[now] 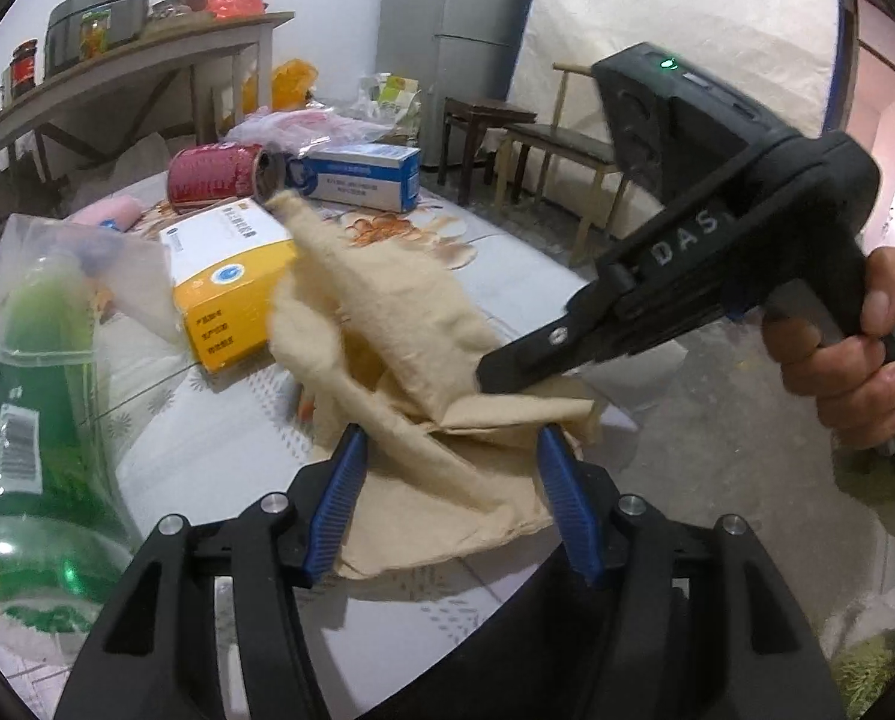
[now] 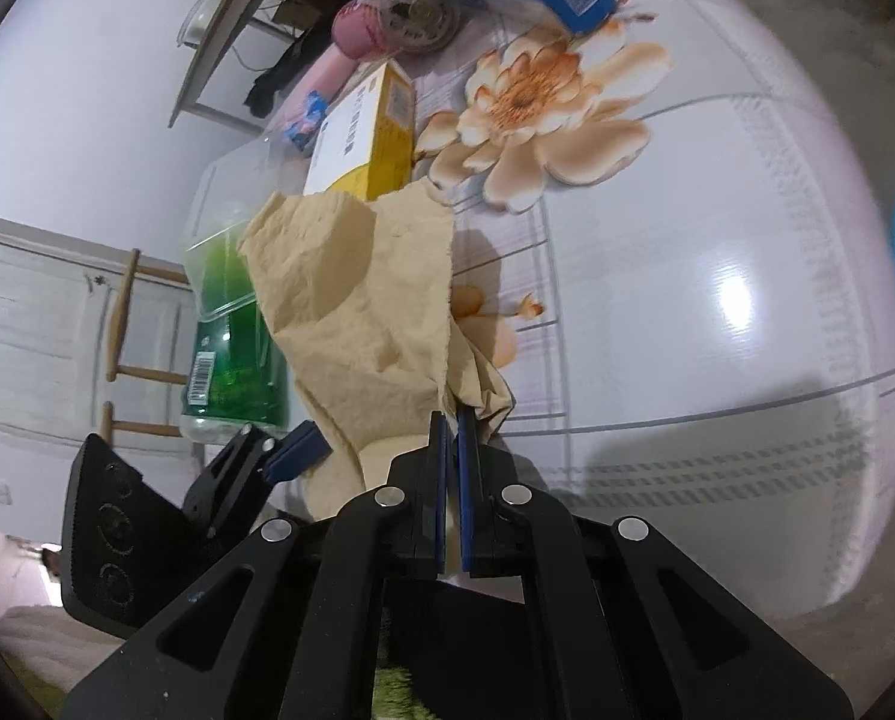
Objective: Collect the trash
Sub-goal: 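Grasp the brown paper bag with the left tool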
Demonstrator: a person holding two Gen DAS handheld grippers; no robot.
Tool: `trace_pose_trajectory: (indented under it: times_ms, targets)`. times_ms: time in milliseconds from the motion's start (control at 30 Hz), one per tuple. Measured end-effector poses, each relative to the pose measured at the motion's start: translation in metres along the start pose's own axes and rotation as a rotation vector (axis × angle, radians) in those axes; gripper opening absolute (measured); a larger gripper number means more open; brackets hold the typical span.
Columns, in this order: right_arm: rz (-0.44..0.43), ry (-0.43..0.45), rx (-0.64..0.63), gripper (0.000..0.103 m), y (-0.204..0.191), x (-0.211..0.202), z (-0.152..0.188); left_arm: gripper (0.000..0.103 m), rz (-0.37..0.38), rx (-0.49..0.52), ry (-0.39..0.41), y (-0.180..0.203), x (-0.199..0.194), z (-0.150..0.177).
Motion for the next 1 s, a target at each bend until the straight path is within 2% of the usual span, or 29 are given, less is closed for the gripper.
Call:
trace_pose_trajectory:
  times_ms: [300,467,800,867,1000]
  targets:
    - [-0.06,-0.045,-0.001,0.002,-0.003,0.006,-0.002,0.057,0.014,0.059,0.029,0.01,-0.001,-0.005]
    - [-0.097,-0.055,0.013,0.002,0.0,0.007,-0.006,0.057,0.049,0.025,0.071,0.005,-0.011,-0.01]
    - [-0.18,-0.07,0.063,0.001,0.014,0.009,-0.006,0.02,0.087,0.032,0.062,0.005,-0.007,-0.011]
    - [-0.199,-0.07,0.078,0.001,0.019,0.008,-0.005,0.014,0.089,0.037,0.061,0.007,-0.007,-0.01]
    - [-0.227,-0.073,0.101,0.003,0.024,0.006,-0.004,0.009,0.078,0.039,0.057,0.007,-0.007,-0.008]
Point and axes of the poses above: each gripper's, at about its wrist camera, not at the fingertips, and x roughly the way its jaws point, y to its right, z to its underside, the point moved 6 cm from there along x, roughly the way its jaws point, and after that the axes turned 7 degrees about -x, right-handed, at the moved point
